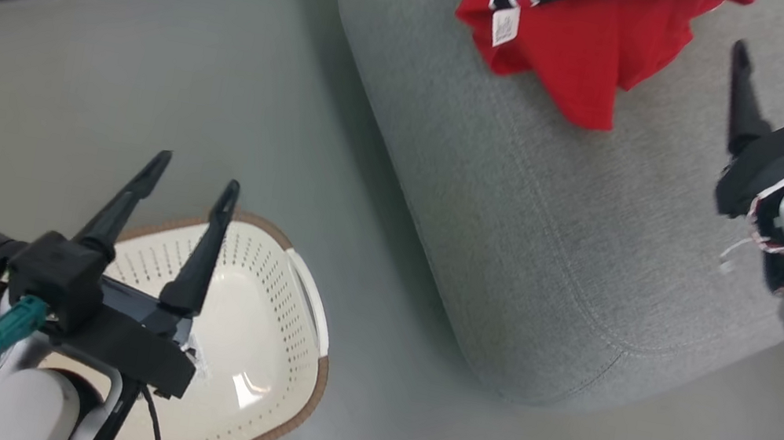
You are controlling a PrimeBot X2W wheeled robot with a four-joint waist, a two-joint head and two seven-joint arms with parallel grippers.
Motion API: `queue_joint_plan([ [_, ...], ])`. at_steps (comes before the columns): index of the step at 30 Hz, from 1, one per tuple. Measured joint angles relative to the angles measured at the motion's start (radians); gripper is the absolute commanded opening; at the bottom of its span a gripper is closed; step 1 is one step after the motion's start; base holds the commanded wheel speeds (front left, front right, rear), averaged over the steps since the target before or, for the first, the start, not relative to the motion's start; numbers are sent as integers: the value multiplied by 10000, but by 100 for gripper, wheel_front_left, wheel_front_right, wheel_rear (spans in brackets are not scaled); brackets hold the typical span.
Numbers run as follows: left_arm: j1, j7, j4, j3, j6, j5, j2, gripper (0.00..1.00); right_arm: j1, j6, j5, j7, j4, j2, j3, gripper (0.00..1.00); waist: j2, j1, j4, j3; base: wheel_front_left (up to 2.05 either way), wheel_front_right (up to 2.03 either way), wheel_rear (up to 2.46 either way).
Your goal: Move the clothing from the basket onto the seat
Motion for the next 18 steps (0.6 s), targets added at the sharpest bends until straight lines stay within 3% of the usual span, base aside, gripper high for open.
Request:
queue_joint_plan([
  [9, 522, -500, 558, 594, 422, -265, -286, 100, 515, 161, 0, -2, -359, 209, 77, 100, 0, -1, 275, -1045, 0, 0, 0],
  [18, 1503, -945, 869, 1287, 658, -805, -523, 100, 1491, 251, -6, -4, -1143, 476, 284, 100, 0, 0, 1193, -1930, 0, 0, 0],
])
